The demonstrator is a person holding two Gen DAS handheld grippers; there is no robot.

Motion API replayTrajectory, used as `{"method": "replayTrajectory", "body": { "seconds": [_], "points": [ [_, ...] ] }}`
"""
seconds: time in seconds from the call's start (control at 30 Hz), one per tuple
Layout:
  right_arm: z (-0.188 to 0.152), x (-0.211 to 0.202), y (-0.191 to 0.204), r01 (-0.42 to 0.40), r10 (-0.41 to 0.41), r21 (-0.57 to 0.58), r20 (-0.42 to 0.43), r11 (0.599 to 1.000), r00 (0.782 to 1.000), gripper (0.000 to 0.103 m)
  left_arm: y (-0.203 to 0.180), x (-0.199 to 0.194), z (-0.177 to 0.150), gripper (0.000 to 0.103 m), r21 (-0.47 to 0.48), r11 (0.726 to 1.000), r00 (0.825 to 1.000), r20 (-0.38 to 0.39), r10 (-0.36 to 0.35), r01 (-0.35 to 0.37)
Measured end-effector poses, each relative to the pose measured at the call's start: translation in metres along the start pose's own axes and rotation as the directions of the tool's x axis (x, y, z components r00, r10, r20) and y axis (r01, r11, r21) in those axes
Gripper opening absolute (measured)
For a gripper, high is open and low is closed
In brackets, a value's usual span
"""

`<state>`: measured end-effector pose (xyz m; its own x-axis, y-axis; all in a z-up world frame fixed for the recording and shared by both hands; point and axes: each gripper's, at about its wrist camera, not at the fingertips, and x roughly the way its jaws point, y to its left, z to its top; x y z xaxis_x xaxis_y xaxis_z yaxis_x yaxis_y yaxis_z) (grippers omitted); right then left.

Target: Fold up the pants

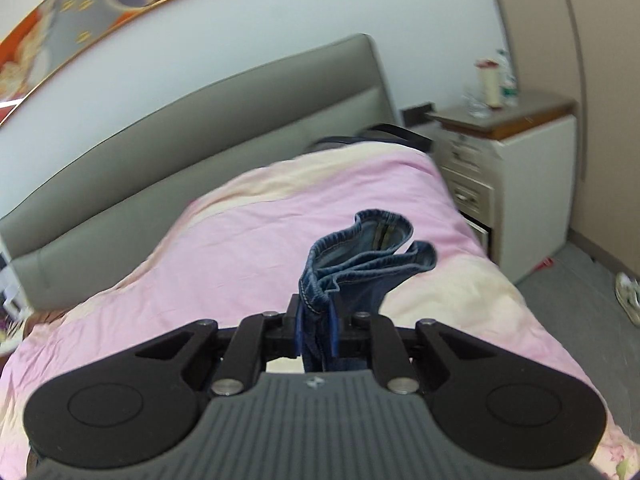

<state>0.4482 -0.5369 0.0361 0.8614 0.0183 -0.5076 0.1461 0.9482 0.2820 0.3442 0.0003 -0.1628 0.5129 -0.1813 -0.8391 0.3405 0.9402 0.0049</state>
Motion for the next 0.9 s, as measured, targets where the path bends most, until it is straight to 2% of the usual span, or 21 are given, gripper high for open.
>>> {"method": "replayTrajectory", "body": {
  "seconds": [0.07,0.17,0.3,0.4,0.5,0.6,0.73,0.9],
  "points": [
    [0.0,-0.007,0.047,-0.045,0.046,-0.047,0.004,0.998,0.999,0.008,0.015,-0.015,-0.005,0.03,-0.036,0.999,0.999,0.02,0.029,-0.028],
    [-0.012,-0.007,0.119,-0.111,0.108,-0.095,-0.034,0.989,0.994,0.008,0.04,-0.034,-0.017,0.031,-0.109,0.992,0.996,0.056,0.073,-0.067],
    [-0.043,0.008,0.209,-0.209,0.194,-0.134,-0.118,0.969,0.974,0.008,0.077,-0.053,-0.039,0.031,-0.29,0.956,0.997,0.048,0.052,-0.036],
    [-0.081,0.025,0.276,-0.272,0.24,-0.167,-0.193,0.948,0.952,0.008,0.103,-0.067,-0.056,0.031,-0.378,0.926,0.996,0.078,0.039,-0.006],
    [-0.132,0.044,0.333,-0.324,0.259,-0.207,-0.288,0.923,0.922,0.008,0.122,-0.072,-0.075,0.031,-0.449,0.893,0.996,0.09,0.02,0.022],
    [-0.2,0.054,0.38,-0.386,0.263,-0.254,-0.407,0.887,0.875,0.008,0.138,-0.074,-0.091,0.031,-0.49,0.87,0.995,0.098,-0.011,0.058],
    [-0.302,0.055,0.412,-0.442,0.172,-0.41,-0.548,0.798,0.819,0.008,0.147,-0.069,-0.108,0.031,-0.512,0.855,0.994,0.098,-0.046,0.09],
    [-0.384,0.038,0.408,-0.512,0.049,-0.613,-0.612,0.602,0.789,0.009,0.15,-0.054,-0.121,0.031,-0.524,0.842,0.991,0.088,-0.099,0.131]
  ]
}}
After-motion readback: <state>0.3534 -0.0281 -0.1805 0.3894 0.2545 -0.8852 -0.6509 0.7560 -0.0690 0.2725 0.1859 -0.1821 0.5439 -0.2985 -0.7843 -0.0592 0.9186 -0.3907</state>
